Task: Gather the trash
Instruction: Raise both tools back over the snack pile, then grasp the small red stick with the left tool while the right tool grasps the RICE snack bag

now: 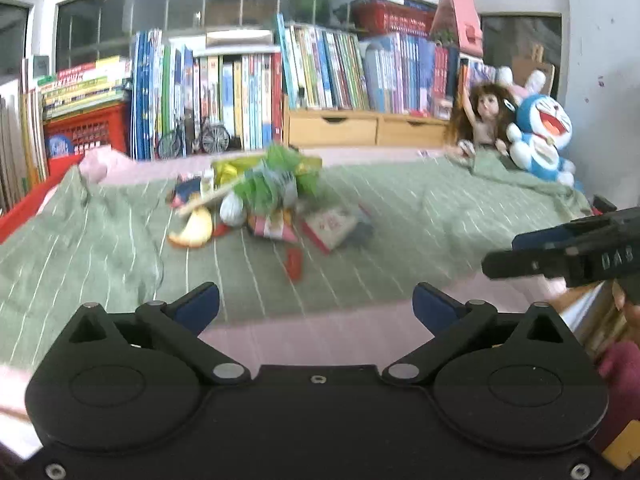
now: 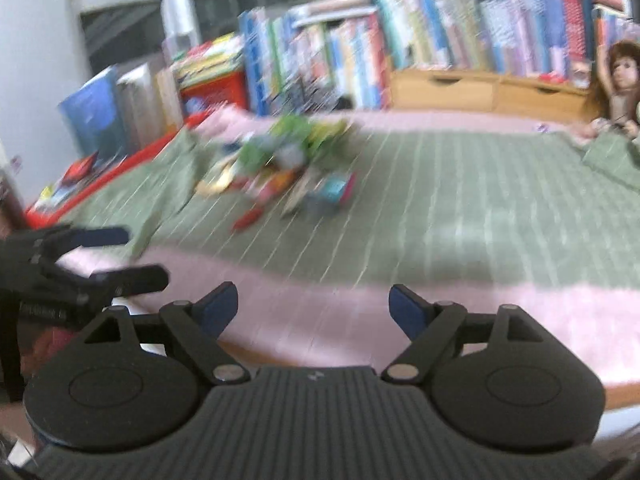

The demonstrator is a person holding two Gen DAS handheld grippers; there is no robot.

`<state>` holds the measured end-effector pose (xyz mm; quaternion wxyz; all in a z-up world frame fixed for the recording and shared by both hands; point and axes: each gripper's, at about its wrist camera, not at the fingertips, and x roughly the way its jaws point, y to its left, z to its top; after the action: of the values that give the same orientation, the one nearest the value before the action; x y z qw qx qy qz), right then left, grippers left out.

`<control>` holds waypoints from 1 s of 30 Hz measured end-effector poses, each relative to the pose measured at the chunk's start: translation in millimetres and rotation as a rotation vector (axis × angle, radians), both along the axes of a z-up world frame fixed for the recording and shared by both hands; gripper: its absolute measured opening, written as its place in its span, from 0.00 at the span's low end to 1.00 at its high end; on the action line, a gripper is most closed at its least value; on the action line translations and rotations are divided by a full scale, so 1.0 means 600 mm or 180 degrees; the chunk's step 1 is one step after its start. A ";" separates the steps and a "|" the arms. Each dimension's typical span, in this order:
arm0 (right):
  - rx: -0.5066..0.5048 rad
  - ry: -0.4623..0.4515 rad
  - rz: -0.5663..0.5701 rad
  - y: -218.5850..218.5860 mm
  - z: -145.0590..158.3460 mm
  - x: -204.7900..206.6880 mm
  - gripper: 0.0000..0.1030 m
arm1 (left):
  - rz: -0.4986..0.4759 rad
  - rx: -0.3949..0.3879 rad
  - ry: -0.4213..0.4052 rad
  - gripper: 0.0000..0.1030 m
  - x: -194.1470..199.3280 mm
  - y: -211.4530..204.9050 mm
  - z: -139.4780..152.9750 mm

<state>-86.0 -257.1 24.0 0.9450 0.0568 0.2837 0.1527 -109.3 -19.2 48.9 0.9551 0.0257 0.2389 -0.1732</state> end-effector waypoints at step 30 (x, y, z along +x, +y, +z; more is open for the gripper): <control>-0.0299 0.0769 0.0148 0.110 -0.049 0.323 0.86 | 0.0330 -0.0019 0.0548 0.10 0.206 -0.034 -0.073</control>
<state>107.8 -191.0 -5.4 0.9017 0.0238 0.4036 0.1532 14.1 -39.8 5.3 0.9388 -0.0045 0.3207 -0.1258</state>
